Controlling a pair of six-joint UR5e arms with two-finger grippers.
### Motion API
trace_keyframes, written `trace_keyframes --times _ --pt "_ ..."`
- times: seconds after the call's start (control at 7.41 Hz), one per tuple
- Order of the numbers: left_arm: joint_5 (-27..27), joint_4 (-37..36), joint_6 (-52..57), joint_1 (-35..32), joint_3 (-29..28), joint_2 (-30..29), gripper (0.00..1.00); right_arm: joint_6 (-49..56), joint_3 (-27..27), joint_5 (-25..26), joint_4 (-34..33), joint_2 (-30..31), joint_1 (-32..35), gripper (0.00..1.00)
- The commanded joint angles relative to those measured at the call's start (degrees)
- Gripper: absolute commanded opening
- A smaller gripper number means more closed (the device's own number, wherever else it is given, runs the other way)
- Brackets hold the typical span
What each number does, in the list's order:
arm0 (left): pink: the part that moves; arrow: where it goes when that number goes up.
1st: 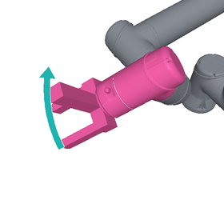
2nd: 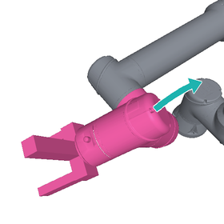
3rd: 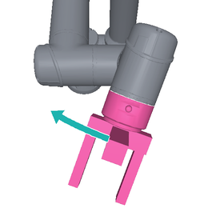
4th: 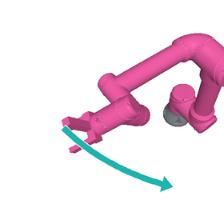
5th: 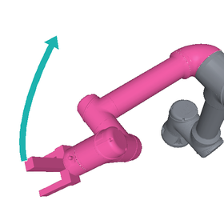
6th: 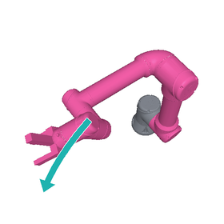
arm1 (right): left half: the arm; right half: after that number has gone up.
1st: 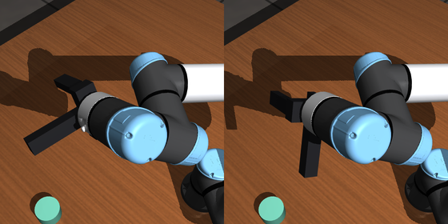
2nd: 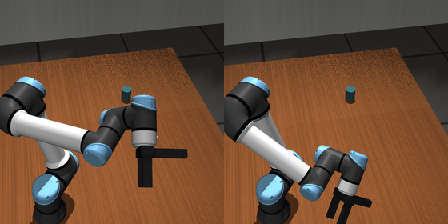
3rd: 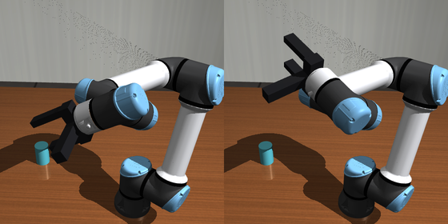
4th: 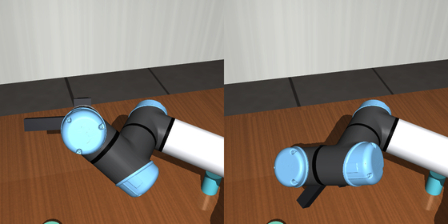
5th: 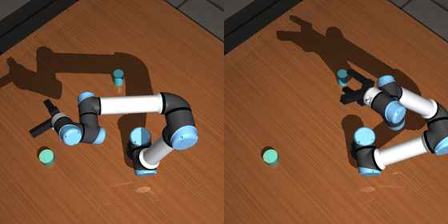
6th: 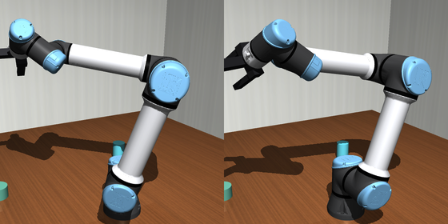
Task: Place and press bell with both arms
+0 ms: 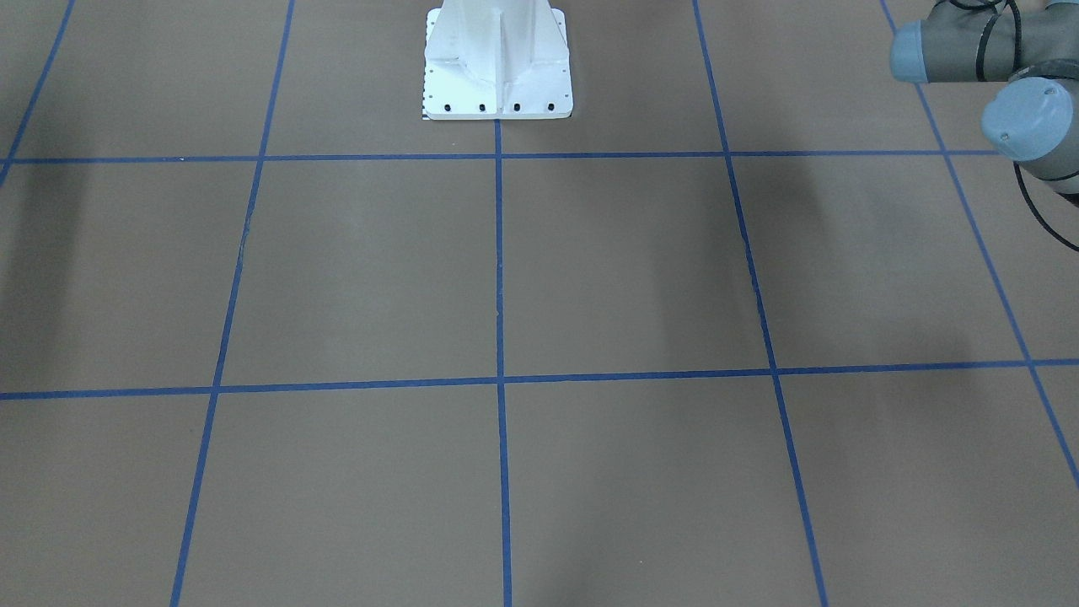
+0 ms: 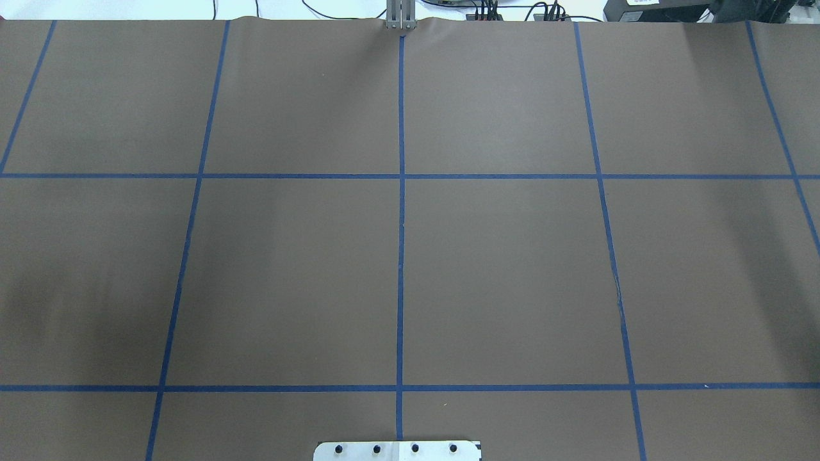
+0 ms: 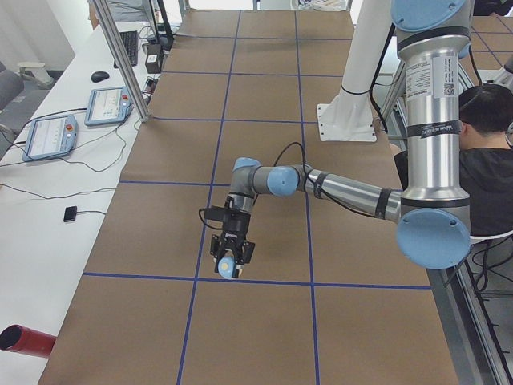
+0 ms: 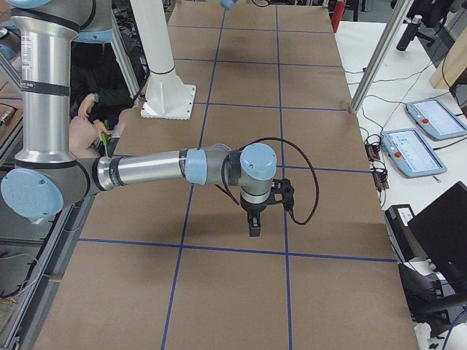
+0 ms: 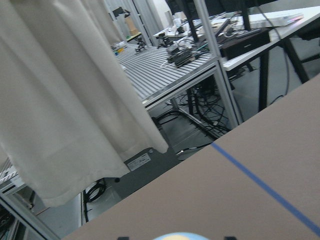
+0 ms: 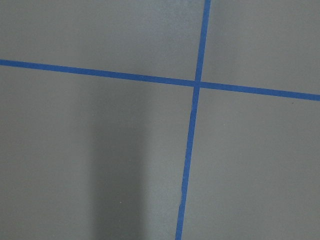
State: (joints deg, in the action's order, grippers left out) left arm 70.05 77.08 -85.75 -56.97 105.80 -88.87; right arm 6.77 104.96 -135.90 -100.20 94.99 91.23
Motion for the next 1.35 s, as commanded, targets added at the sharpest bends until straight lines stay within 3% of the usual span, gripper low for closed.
trace_keyframes --times 0.0,0.27,0.81,1.22 --pt "-0.17 0.0 8.65 -0.69 -4.43 -12.58 0.0 0.0 -0.37 -0.07 0.27 -0.07 0.0 1.0" --pt "-0.17 1.74 14.69 1.67 -10.16 -24.98 0.0 0.0 -0.37 -0.07 0.45 -0.15 0.0 1.0" --pt "0.0 28.4 21.49 11.59 -10.71 -27.4 0.0 0.0 -0.46 -0.07 0.62 -0.77 -0.26 1.0" --pt "0.09 39.16 22.73 17.83 -10.88 -30.21 0.0 0.0 -0.46 0.19 0.62 -0.77 -0.26 1.0"
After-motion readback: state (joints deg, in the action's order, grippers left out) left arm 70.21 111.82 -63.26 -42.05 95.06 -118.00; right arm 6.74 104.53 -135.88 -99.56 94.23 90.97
